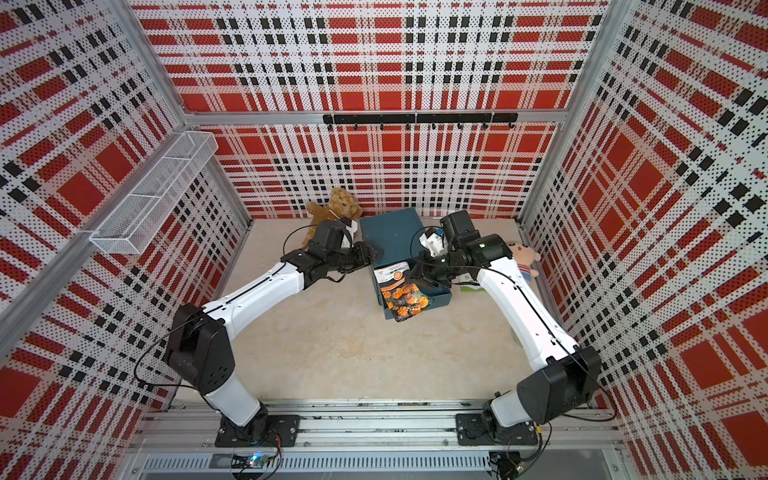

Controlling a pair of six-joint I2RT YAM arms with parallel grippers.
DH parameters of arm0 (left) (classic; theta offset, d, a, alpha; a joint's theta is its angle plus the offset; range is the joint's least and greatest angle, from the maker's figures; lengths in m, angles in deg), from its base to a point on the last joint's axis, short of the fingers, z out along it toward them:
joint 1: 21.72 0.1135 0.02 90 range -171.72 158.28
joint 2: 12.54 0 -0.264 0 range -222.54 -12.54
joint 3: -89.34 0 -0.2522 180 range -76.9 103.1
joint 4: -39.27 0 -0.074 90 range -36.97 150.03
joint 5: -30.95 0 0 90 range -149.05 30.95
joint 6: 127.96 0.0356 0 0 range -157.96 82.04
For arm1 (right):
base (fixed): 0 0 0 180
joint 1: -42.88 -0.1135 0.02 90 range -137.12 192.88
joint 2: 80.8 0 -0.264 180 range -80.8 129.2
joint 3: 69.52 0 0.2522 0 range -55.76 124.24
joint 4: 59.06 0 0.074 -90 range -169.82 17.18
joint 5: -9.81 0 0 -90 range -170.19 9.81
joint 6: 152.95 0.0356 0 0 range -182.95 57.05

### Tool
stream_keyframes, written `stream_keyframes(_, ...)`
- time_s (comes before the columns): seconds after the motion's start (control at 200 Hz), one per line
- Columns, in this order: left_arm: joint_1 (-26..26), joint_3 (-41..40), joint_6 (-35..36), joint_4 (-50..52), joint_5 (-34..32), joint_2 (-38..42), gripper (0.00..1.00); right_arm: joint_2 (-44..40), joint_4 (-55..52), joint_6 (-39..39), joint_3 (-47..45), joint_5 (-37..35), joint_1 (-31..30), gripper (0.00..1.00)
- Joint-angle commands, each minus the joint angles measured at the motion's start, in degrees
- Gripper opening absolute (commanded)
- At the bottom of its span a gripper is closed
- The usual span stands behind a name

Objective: Take the seed bags out of the drawer
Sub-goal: Pick up the seed packet from the drawer, then place the seed packet at the center of the board.

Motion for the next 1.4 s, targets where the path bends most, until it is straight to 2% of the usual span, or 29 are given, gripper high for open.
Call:
stream_keyframes(0.0, 0.0, -1.5, 1.4, 9.2, -2.4, -3.2, 0.70, -3.5, -1.5, -3.5, -1.4, -1.1, 0.4, 0.00)
stream_keyframes(0.23, -0.1, -1.2, 1.3, 9.2, -2.0, -3.4, 0.70, -8.6, 0.6, -5.7, 1.5, -7.6, 3.0, 0.00)
stream_keyframes(0.351, -0.1, -1.2, 1.2, 9.2, -2.0, -3.4, 0.70, -12.2, 5.7, -8.6, 2.4, -11.4, 5.9, 0.00)
stream_keyframes(0.501, -0.1, -1.2, 1.0, 9.3, -2.0, -3.4, 0.70, -15.5, 13.0, -9.9, 2.5, -21.1, 10.8, 0.00)
stream_keyframes(0.666, -0.2, -1.0, 0.8, 9.2, -2.2, -3.6, 0.70, -12.7, 15.2, -11.2, 6.0, -31.6, 15.7, 0.00)
stream_keyframes(0.787, -0.2, -0.6, 0.8, 9.1, -2.1, -3.8, 0.70, -9.0, 17.3, -10.5, 5.0, -37.8, 20.9, 0.00)
stream_keyframes(0.957, -0.1, 0.3, 0.7, 9.2, -1.9, -4.3, 0.70, -1.4, 22.6, -8.3, -0.3, -34.4, 27.6, 0.00)
stream_keyframes(1.167, -0.1, 0.6, 0.5, 9.2, -1.8, -4.5, 0.70, 11.6, 24.7, -11.6, -2.6, -28.9, 28.3, 0.00)
stream_keyframes(1.398, 0.3, 0.7, 0.4, 9.2, -1.5, -4.5, 0.70, 24.5, 21.8, -17.1, 1.8, -25.9, 28.3, 0.00)
